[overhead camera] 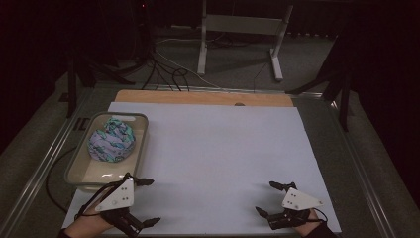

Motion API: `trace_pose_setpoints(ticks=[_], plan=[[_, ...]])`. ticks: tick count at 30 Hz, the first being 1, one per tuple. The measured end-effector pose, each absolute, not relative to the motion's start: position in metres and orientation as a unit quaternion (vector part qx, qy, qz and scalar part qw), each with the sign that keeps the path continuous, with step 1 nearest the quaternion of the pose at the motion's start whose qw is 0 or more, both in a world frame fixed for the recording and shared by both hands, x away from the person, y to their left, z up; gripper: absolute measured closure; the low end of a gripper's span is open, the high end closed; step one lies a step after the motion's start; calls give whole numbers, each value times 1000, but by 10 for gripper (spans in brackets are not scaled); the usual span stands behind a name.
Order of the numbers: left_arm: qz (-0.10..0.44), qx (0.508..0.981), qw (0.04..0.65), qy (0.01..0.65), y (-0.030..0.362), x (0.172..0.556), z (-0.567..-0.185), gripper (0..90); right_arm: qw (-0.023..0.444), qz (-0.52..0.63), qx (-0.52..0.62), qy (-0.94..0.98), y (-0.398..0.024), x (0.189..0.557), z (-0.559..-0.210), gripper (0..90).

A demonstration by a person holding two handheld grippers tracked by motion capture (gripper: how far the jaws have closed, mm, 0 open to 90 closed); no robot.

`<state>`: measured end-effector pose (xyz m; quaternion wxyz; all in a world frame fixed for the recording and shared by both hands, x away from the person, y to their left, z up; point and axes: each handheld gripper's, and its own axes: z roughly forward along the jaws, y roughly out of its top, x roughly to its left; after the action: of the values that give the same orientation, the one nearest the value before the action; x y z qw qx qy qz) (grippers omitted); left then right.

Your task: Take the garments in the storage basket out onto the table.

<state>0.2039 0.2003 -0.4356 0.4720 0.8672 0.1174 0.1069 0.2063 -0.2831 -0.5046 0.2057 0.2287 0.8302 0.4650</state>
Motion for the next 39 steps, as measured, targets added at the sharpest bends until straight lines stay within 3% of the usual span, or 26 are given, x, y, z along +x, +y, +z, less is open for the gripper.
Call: trace_pose_setpoints(ticks=[39], plan=[[169,875,414,185,235,259,-373,0,233,464,248,818,-284,209,-506,88]])
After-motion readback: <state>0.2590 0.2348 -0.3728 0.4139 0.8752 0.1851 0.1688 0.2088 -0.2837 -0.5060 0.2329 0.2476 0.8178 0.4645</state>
